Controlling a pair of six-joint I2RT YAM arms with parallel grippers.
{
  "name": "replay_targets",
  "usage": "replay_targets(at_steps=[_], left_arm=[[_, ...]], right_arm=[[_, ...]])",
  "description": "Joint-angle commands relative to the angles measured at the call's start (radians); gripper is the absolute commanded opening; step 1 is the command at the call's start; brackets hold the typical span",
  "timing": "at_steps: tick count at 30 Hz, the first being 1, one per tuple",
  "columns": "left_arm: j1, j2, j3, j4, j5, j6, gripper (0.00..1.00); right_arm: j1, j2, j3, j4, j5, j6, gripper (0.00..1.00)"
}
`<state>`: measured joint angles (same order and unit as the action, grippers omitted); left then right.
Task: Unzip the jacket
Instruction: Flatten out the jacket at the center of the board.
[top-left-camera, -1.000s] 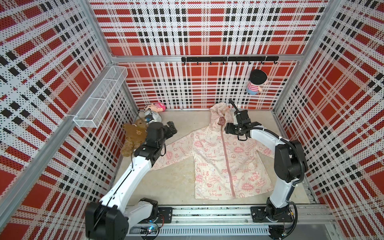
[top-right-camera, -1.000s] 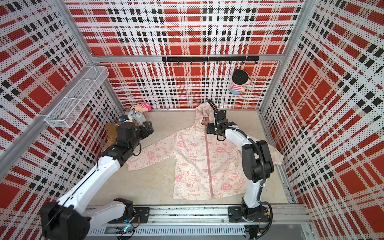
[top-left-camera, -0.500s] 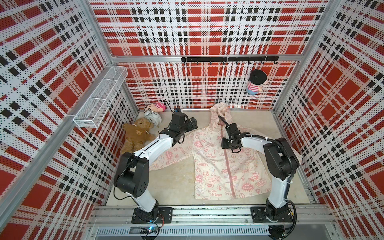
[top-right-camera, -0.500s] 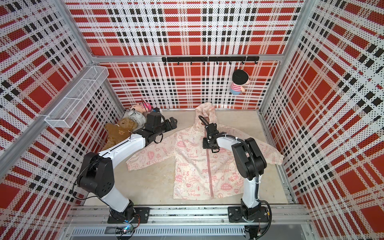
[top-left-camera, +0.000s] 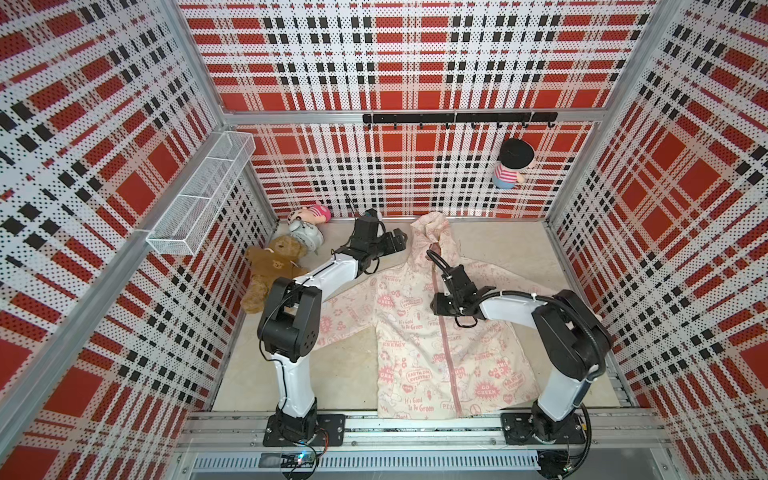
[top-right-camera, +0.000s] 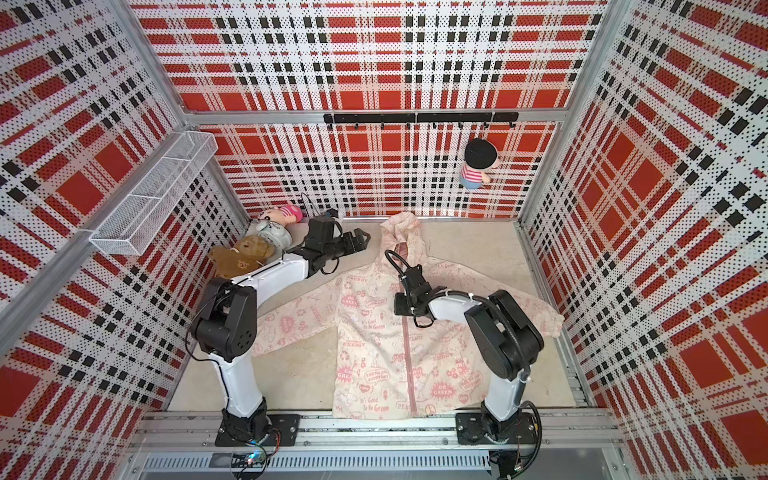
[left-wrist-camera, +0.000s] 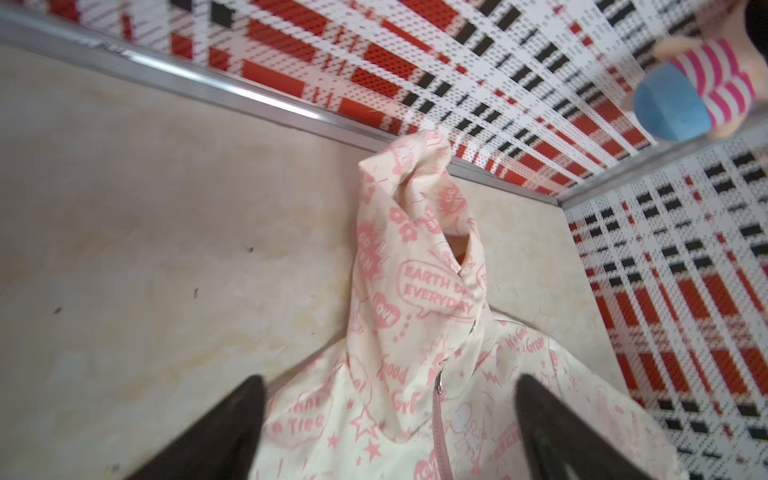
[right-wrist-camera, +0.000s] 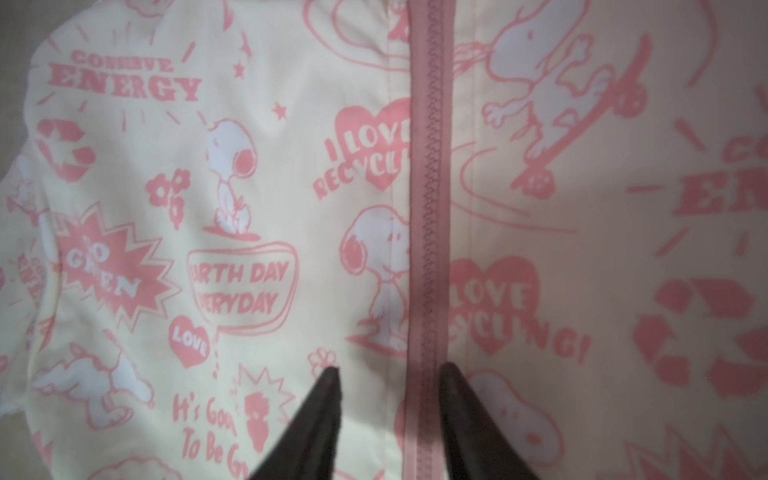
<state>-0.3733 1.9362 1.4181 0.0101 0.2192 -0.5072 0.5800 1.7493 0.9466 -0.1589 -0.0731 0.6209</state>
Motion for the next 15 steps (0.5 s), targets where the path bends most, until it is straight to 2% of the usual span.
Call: replay_targets(at_steps=[1, 4, 6, 9, 12, 14, 15], left_arm=[[-0.013, 0.008, 0.035, 0.093, 0.114, 0.261, 0.98], [-0.010, 0.048, 0.188, -0.089, 0.048, 0.355, 0.98], [-0.018, 0.103, 0.328, -0.243, -0.028, 0.352, 0.98], [-0.054, 0.166, 0.448, -0.384, -0.086, 0.355, 0.98], [-0.105, 0.196, 0.475, -0.431, -0.106, 0.477, 0.96], [-0.137, 0.169, 0.416, -0.387, -0.158, 0.592, 0.99], [-0.136, 0.152, 0.375, -0.349, -0.110, 0.650, 0.99]], right_arm=[[-0.003, -0.184, -0.017, -0.024, 0.034, -0.039, 0.62], [-0.015, -0.318, 0.022, -0.095, 0.107, -0.126, 0.68], [-0.030, -0.393, 0.064, -0.162, 0.181, -0.162, 0.70], [-0.068, -0.485, 0.096, -0.210, 0.242, -0.201, 0.70], [-0.124, -0.586, 0.070, -0.185, 0.234, -0.259, 0.70], [-0.151, -0.670, 0.020, -0.126, 0.235, -0.311, 0.70], [-0.159, -0.716, -0.011, -0.086, 0.222, -0.343, 0.71]])
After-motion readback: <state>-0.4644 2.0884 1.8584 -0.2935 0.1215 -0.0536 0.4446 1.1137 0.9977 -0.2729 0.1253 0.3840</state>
